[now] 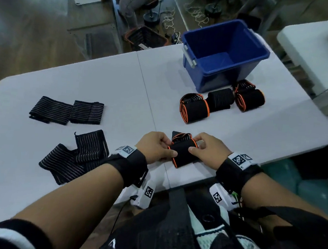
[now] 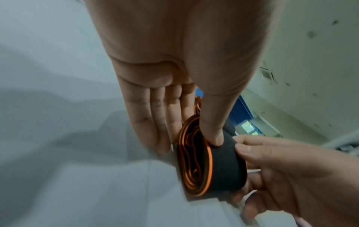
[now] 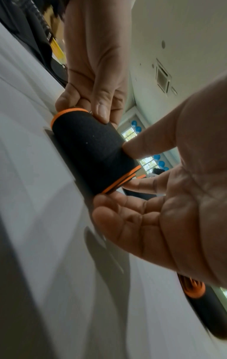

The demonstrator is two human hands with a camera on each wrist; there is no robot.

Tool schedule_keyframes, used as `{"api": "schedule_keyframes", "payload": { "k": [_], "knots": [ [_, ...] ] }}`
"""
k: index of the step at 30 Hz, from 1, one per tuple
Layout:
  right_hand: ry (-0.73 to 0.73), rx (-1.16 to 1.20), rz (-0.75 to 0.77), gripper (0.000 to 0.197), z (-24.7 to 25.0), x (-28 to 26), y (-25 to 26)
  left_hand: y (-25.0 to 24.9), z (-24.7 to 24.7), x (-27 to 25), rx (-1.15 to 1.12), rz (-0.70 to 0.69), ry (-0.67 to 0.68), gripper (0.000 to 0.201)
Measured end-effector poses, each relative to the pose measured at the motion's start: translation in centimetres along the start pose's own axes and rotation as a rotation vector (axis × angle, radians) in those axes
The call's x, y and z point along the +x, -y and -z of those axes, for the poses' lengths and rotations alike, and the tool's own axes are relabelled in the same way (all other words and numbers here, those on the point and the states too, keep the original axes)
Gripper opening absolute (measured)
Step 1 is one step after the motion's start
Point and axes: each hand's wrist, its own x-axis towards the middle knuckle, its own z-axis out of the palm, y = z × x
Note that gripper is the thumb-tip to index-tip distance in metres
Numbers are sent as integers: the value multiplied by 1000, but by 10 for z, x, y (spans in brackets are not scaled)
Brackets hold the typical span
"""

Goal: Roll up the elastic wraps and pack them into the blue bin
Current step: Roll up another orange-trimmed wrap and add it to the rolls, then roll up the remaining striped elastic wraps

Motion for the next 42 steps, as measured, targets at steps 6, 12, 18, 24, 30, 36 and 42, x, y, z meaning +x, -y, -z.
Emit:
{"api": "schedule_keyframes", "payload": {
  "k": [6, 12, 18, 24, 30, 36, 42],
  "knots": [
    [-149, 92, -103, 27, 34, -8, -49, -43, -48, 26, 277, -117, -49, 34],
    [-344, 188, -234, 29, 68, -19, -90, -92, -99, 50, 279, -175, -41, 26],
    [-523, 285, -284, 29, 108, -17, -120, -136, -141, 66, 36, -182, 90, 38],
    [-567, 324, -261, 38, 147, 0, -139, -172, -163, 70, -216, -131, 222, 44],
    [-595, 328, -261, 39, 174, 6, -153, -177, -166, 72, -292, -86, 209, 36],
    [-585, 292, -118, 15, 179, 9, -121, -149, -136, 68, -277, -98, 92, 21],
    [-316, 136, 105, 11, 121, 32, -33, -94, -73, 39, -356, -61, -139, 17]
  ]
}}
